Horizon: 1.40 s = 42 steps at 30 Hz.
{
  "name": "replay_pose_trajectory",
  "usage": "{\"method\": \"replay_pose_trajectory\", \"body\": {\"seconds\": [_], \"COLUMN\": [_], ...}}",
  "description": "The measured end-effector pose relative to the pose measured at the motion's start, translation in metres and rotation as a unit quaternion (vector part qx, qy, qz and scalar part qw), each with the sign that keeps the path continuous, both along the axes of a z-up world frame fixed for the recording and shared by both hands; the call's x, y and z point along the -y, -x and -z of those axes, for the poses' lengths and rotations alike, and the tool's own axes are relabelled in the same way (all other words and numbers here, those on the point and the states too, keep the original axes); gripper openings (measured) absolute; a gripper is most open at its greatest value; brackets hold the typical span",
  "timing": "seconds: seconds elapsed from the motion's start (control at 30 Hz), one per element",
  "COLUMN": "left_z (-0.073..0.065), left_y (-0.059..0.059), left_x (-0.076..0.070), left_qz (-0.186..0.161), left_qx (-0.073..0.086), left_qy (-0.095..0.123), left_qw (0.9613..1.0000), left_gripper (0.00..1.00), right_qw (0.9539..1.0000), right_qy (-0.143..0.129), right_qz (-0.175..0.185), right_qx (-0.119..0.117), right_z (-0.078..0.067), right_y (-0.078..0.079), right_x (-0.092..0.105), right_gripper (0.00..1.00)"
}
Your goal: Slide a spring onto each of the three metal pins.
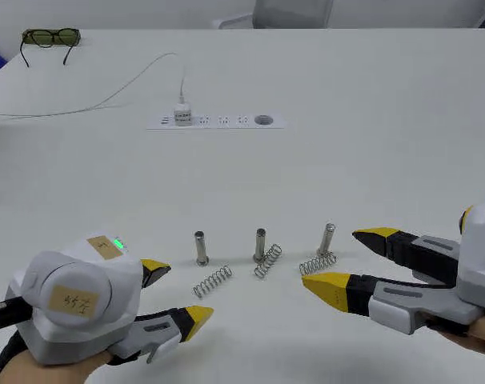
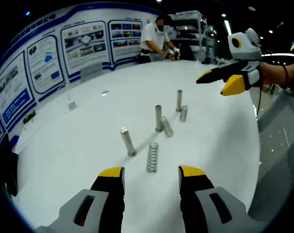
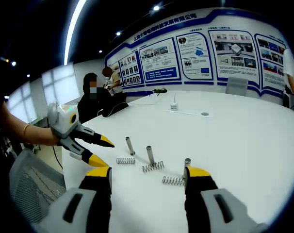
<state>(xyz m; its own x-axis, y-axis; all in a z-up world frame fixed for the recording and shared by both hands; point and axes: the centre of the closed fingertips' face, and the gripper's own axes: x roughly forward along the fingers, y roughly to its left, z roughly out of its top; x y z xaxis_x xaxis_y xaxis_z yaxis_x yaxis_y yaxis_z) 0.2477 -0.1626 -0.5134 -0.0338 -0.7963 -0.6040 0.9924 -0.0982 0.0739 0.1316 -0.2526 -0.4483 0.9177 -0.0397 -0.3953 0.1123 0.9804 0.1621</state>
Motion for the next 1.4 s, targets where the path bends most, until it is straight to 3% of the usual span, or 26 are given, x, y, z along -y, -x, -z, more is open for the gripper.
{"method": "replay_pose_trajectory", "body": {"seconds": [0.33,0.53,0.67,0.83,1.4], "left_z": [0.012,0.017,0.020,0.025,0.026], "left_y": [-0.005,-0.004,0.000,0.001,0.000], "left_x": [0.007,0.010,0.013,0.016,0.022], "left_qz": [0.010,0.018,0.026,0.032,0.047], "left_qx": [-0.009,-0.007,-0.019,-0.020,0.000], "left_qy": [-0.005,-0.013,-0.014,-0.021,-0.036], "left_qw": [0.9999,0.9997,0.9994,0.9991,0.9982], "left_gripper": [0.34,0.31,0.29,0.25,0.12], "right_qw": [0.9999,0.9999,0.9999,0.9997,0.9994], "right_qy": [-0.014,-0.011,-0.017,-0.023,-0.031], "right_qz": [-0.001,0.002,0.002,0.006,0.008], "right_qx": [0.004,-0.004,-0.003,-0.001,-0.011], "right_z": [0.002,0.008,0.010,0.011,0.013], "right_y": [0.009,0.016,0.020,0.022,0.023], "right_x": [-0.006,-0.005,-0.007,-0.009,-0.015], "right_gripper": [0.62,0.66,0.69,0.73,0.72]}}
